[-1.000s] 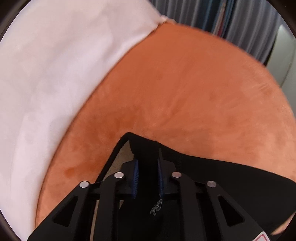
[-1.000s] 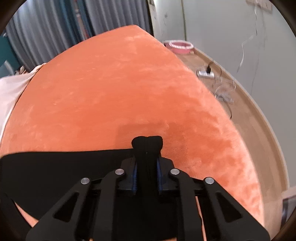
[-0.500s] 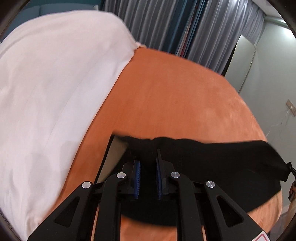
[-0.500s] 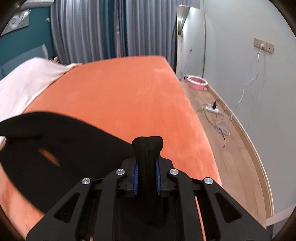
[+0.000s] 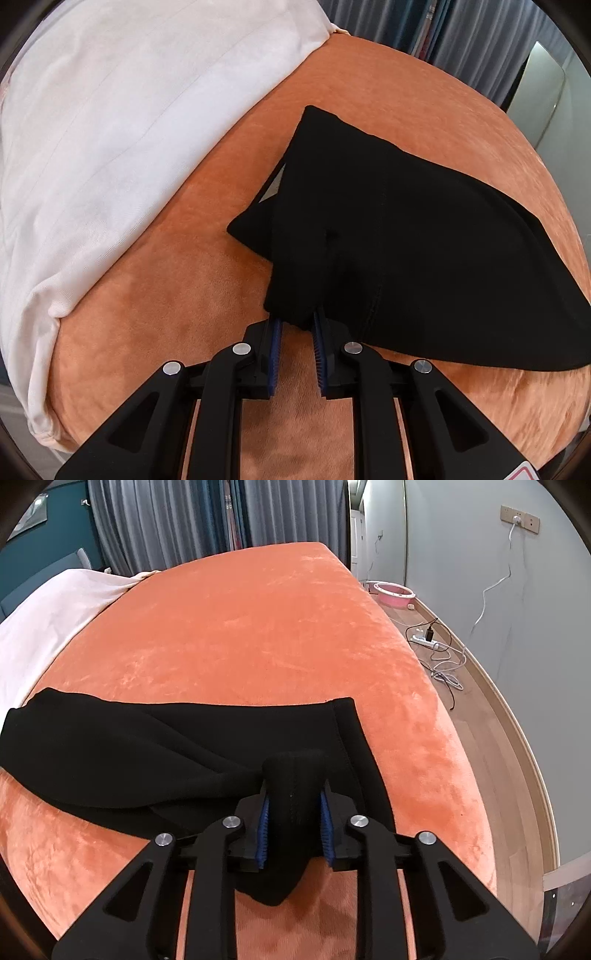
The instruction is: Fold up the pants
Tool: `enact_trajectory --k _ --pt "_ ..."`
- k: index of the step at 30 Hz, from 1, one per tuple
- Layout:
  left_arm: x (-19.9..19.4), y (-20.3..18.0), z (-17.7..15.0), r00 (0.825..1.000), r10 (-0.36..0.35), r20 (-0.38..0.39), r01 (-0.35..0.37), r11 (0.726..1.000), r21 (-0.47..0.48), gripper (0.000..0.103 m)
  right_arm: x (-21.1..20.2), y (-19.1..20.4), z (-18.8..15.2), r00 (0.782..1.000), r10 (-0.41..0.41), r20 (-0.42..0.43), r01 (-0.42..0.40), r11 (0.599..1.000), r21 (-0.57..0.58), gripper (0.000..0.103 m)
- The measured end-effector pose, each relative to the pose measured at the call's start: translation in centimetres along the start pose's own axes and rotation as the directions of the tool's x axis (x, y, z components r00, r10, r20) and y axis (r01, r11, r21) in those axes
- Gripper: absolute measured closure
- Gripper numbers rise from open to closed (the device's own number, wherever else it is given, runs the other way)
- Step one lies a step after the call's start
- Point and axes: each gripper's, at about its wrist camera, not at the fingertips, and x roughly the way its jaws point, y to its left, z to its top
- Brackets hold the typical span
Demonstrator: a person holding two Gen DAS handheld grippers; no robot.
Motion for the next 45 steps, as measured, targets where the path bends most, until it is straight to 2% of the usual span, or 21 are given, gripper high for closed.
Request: enact_trajectory --k 4,10,12,14,15,16,17,18,21,23,25,26,27,28,29,30,32,36,39,42,45 --pt "-0.8 1.0 -0.7 0.997 0.077 0.005 -0.078 0.997 0.019 0.081 -3.0 -1.6 -0.6 0.998 -0.006 0.063 0.003 0.999 0.054 0.046" --pt "-5.1 0.2 -1.8 0.968 0.228 0.107 -0.232 0.972 0.032 0.081 -7.0 -4.3 -1.4 0.991 0.026 0.130 -0.049 0.983 0.177 0.045" --pt "-7.4 -1.4 -2.3 0.969 0.190 0.160 -0.196 0.980 0.020 0.078 -6.7 -4.6 -1.4 0.990 0.070 0.126 -0.094 0.976 0.196 0.042" --pt "-9.3 -3.5 -3.1 0.971 0.133 0.198 -0.141 0.989 0.032 0.065 -5.0 -4.1 -1.4 0.993 0.091 0.079 -0.104 0.977 0.188 0.022" --pt "-9.9 -4.6 -3.4 0.971 0.112 0.210 -0.124 0.991 0.045 0.061 -4.1 -3.6 -1.5 0.994 0.097 0.054 -0.105 0.979 0.176 0.022" --pt "-10.5 -6.8 -3.7 0.970 0.091 0.226 -0.108 0.992 0.067 0.050 -2.9 -3.0 -1.5 0.994 0.110 0.028 -0.113 0.982 0.151 0.030" --pt "-10.8 -8.5 -4.0 0.969 0.073 0.234 -0.094 0.992 0.080 0.043 -2.0 -2.2 -1.3 0.993 0.120 0.005 -0.120 0.987 0.108 0.068" --pt "-11.3 -9.6 -4.4 0.971 0.045 0.235 -0.068 0.993 0.092 0.041 -1.2 -0.9 -0.6 0.995 0.100 -0.024 -0.098 0.994 0.052 0.084" --pt "-11.2 -14.9 -5.5 0.979 -0.045 0.200 0.020 0.991 0.129 0.041 -4.4 3.1 2.4 0.992 -0.022 0.128 0.041 0.989 -0.143 0.093" --pt "-11.4 -17.1 -6.9 0.980 -0.074 0.184 0.044 0.986 0.161 0.041 -8.4 4.4 3.7 0.955 -0.043 0.293 0.101 0.977 -0.186 0.096" --pt "-11.2 -19.9 -8.4 0.981 -0.090 0.173 0.054 0.977 0.204 0.041 -11.5 5.5 2.9 0.886 -0.094 0.454 0.231 0.938 -0.257 0.097" --pt "-11.0 -20.9 -9.0 0.981 -0.098 0.166 0.059 0.973 0.222 0.041 -11.0 6.0 1.3 0.850 -0.146 0.506 0.345 0.880 -0.326 0.092" --pt "-10.7 -21.9 -9.7 0.982 -0.105 0.154 0.066 0.969 0.239 0.040 -9.5 6.0 -0.2 0.841 -0.200 0.503 0.423 0.823 -0.380 0.084" --pt "-10.3 -23.2 -10.6 0.985 -0.101 0.143 0.061 0.964 0.260 0.040 -6.9 5.4 -2.1 0.846 -0.276 0.455 0.485 0.754 -0.444 0.061" --pt "-9.8 -23.9 -11.1 0.986 -0.102 0.135 0.062 0.960 0.274 0.040 -4.8 4.6 -3.6 0.856 -0.329 0.399 0.502 0.715 -0.486 0.051" --pt "-9.5 -25.1 -12.0 0.987 -0.108 0.118 0.068 0.951 0.301 0.040 -2.3 2.9 -6.0 0.874 -0.383 0.299 0.486 0.690 -0.535 0.051" --pt "-8.7 -26.5 -12.9 0.989 -0.102 0.107 0.061 0.941 0.333 0.040 -0.8 0.4 -9.1 0.876 -0.435 0.209 0.474 0.697 -0.538 0.053" --pt "-8.4 -29.3 -14.8 0.989 -0.117 0.094 0.074 0.924 0.375 0.040 -5.7 -2.9 -8.1 0.947 -0.264 0.184 0.306 0.916 -0.260 0.036" --pt "-8.1 -31.7 -15.3 0.983 -0.161 0.082 0.122 0.924 0.362 0.040 -6.8 -4.2 -4.0 0.986 -0.071 0.152 0.079 0.996 -0.045 0.024" --pt "-8.4 -33.8 -15.4 0.978 -0.193 0.082 0.152 0.922 0.356 0.040 -3.9 -4.4 0.3 0.991 0.117 0.066 -0.124 0.985 0.117 0.024" --pt "-9.4 -35.3 -16.0 0.973 -0.212 0.096 0.162 0.913 0.374 0.039 2.1 -4.6 3.0 0.979 0.173 -0.111 -0.142 0.960 0.243 0.029"
